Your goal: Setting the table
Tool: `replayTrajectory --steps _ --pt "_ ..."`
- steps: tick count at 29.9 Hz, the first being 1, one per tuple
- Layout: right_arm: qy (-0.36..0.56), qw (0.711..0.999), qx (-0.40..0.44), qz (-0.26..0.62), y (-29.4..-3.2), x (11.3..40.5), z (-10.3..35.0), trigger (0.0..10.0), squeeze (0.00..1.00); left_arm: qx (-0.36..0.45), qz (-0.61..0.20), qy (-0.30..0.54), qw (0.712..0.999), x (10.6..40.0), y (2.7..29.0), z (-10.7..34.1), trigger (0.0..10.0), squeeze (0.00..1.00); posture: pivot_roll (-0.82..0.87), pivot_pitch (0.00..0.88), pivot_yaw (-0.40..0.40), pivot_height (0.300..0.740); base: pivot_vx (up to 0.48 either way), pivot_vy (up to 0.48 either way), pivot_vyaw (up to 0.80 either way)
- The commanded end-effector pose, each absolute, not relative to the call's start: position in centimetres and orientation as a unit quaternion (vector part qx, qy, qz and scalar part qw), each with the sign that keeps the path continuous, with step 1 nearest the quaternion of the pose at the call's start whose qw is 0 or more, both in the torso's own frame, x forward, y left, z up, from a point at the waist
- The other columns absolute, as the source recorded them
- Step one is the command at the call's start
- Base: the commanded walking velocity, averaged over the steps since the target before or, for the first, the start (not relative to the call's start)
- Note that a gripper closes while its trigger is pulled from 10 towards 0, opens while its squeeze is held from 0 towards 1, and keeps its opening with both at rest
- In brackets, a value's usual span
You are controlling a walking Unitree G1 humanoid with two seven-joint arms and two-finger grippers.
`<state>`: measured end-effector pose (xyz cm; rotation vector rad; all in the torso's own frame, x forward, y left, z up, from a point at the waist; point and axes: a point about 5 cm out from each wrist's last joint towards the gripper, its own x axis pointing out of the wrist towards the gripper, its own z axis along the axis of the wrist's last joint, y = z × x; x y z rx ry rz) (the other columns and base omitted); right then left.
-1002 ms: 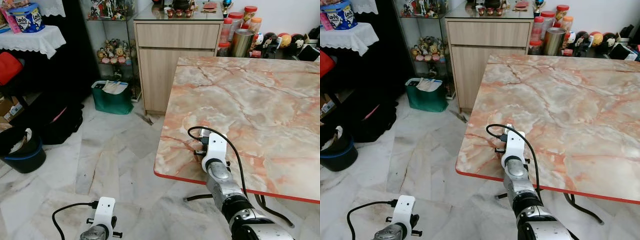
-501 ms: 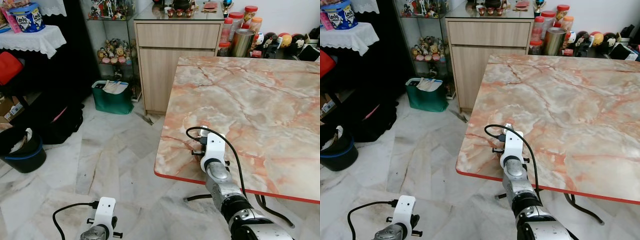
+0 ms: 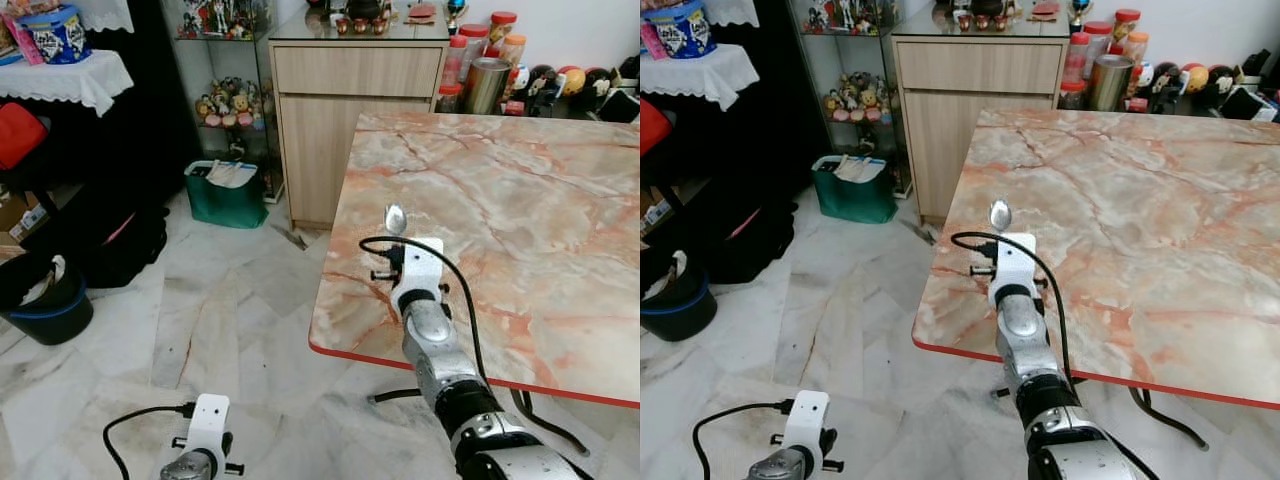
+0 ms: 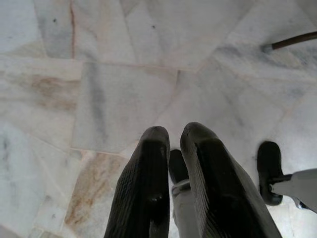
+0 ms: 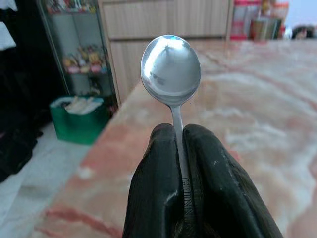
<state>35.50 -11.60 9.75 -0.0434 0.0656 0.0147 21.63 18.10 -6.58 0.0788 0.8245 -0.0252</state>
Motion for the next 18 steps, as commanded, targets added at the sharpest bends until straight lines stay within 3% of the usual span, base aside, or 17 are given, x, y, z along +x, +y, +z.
replayTrajectory --steps 1,5,18 --pt "0.018 0.999 -0.023 0.021 -11.0 35.3 10.1 10.0 0.00 0.042 0.003 0.401 0.915 21.7 18.7 -6.5 10.0 0.00 -0.04 0.000 0.020 0.740 0.000 0.000 0.00" --pt "0.009 0.999 -0.026 0.028 -10.8 35.0 10.1 10.0 0.00 0.048 0.005 0.399 0.916 21.8 18.8 -6.4 10.0 0.00 -0.04 0.000 0.020 0.740 0.000 0.000 0.00" --pt "-0.024 0.998 -0.034 0.050 -10.1 35.3 11.8 10.0 0.00 0.052 0.019 0.394 0.917 21.9 19.1 -6.3 10.0 0.00 -0.04 0.000 0.016 0.740 0.000 -0.309 0.00"
